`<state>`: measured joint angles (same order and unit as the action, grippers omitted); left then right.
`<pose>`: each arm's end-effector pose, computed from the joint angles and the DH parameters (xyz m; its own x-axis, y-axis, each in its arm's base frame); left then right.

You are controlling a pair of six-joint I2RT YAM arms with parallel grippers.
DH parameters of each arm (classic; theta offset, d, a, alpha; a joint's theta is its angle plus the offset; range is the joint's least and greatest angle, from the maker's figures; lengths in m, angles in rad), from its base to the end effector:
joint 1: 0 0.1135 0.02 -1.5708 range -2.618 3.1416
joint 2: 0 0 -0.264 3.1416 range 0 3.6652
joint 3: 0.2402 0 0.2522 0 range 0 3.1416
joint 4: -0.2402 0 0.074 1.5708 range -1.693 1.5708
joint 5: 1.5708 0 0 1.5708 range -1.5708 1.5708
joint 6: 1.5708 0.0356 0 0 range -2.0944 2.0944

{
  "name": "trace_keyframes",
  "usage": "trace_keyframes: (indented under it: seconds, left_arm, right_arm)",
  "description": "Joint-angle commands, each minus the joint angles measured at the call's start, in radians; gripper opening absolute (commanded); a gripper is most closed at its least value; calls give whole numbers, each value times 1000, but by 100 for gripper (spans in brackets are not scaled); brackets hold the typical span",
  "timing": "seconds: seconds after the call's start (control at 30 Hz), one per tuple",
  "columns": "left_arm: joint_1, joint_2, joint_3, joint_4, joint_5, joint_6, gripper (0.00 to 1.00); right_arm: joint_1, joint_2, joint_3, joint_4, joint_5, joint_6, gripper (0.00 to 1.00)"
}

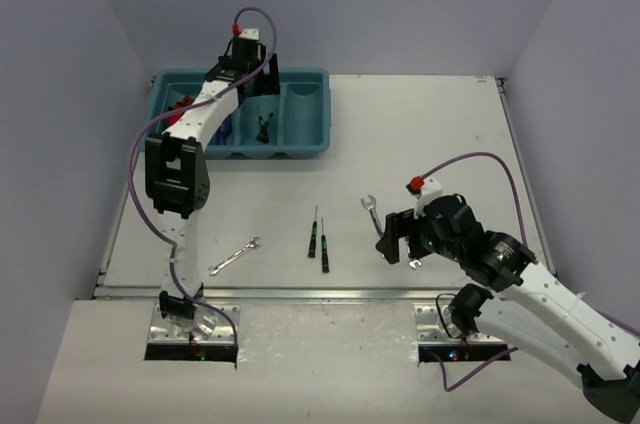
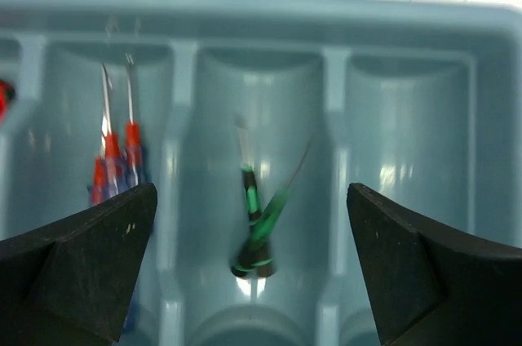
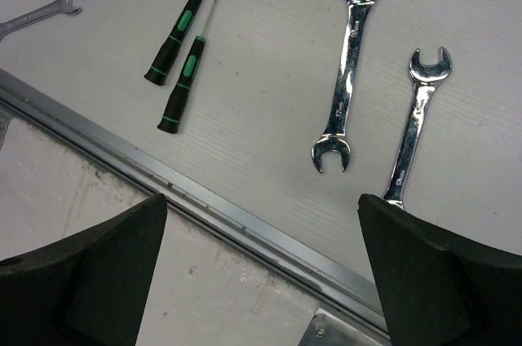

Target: Sort the tools into containers

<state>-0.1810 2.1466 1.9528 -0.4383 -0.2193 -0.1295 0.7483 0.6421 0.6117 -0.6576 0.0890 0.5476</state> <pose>0.4966 -0.0830 0.2824 -0.5767 -0.0226 -0.8166 -0.0720 0.9971 0.0233 0.1046 0.0928 0.2546 -0.7239 0.0355 -0.6889 -0.2934 0.8880 0.3540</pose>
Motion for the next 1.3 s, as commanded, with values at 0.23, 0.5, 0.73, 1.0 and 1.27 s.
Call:
trace_keyframes:
  seconds: [0.23, 0.5, 0.73, 1.0, 1.27]
  left_arm:
    - [0, -703, -417, 52, 181, -335, 100]
    - [0, -1395, -987, 89, 114, -342, 100]
    - [0, -1547, -1139, -64, 27, -253, 100]
    - [-2, -1568, -1226, -31, 15, -238, 100]
    - [0, -1560, -1243, -22, 73, -229, 100]
  right_arm:
    - [31, 346, 33, 232, -103, 91, 99]
    - [170, 537, 157, 189, 173, 208, 99]
    - [169, 641, 199, 310, -58, 249, 99]
    - [175, 812, 300, 137, 124, 305, 93]
    - [188, 893, 349, 173, 135, 321, 83]
